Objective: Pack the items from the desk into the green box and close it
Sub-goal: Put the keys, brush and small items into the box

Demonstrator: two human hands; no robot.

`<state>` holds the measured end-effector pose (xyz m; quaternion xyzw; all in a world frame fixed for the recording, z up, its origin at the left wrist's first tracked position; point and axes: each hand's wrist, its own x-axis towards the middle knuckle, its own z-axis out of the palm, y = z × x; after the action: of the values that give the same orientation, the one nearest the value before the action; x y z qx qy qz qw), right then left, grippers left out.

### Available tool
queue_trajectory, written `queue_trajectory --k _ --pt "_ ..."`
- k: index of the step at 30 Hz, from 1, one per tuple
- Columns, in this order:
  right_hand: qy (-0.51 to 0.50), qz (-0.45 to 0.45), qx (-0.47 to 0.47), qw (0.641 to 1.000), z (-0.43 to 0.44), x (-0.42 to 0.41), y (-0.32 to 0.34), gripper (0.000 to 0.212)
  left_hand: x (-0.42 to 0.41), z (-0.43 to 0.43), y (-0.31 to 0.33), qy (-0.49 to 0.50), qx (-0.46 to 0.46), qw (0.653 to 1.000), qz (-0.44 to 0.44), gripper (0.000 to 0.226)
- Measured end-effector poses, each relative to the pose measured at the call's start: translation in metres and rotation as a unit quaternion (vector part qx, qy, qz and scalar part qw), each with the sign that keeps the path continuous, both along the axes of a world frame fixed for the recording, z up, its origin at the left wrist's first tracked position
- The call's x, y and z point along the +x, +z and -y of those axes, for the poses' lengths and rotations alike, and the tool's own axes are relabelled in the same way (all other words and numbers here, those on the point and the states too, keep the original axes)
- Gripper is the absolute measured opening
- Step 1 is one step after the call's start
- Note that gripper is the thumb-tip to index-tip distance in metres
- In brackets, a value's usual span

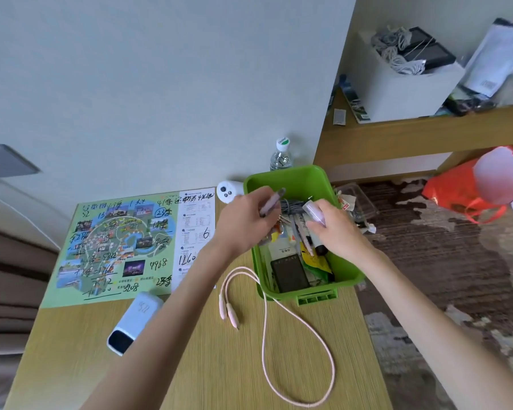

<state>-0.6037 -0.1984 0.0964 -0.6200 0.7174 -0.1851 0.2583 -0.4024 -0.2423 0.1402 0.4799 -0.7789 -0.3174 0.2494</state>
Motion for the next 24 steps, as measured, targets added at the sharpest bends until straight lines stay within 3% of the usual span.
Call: queue_trajectory --k 4,6,9,13,16,19,22,24 --pt "-0.017 -0.020 0.003 1.000 -0.005 0.008 -0.002 0.041 -0.024 0.005 -0.019 -0.022 -0.077 0.976 0.201 0.012" --pt "-0.010 -0.050 0.008 0.999 -0.008 0.015 -0.005 0.046 -0.032 0.004 -0.026 -0.039 -0.084 0.963 0.254 0.011" --pt "0.012 -0.112 0.018 0.993 -0.015 0.021 -0.005 0.038 -0.036 0.007 -0.030 -0.029 -0.084 0.955 0.282 0.014" --pt "0.007 -0.130 -0.117 0.985 -0.026 0.012 0.007 0.032 -0.035 0.015 -0.026 0.041 0.020 0.979 0.196 0.047" --pt "-0.059 -0.146 -0.210 0.965 -0.037 0.001 0.007 0.033 -0.041 0.017 -0.024 0.059 0.130 0.984 0.103 0.051" --pt "-0.128 -0.103 -0.186 0.969 -0.047 -0.006 -0.002 0.038 -0.059 0.014 -0.032 0.080 0.220 0.972 0.017 0.048" --pt "-0.127 -0.059 -0.162 0.977 -0.053 -0.008 -0.014 0.039 -0.084 0.006 -0.047 0.093 0.322 0.940 -0.068 0.042" --pt "-0.128 -0.050 -0.167 0.976 -0.054 -0.008 -0.018 0.041 -0.098 0.002 -0.056 0.085 0.323 0.942 -0.038 0.035"
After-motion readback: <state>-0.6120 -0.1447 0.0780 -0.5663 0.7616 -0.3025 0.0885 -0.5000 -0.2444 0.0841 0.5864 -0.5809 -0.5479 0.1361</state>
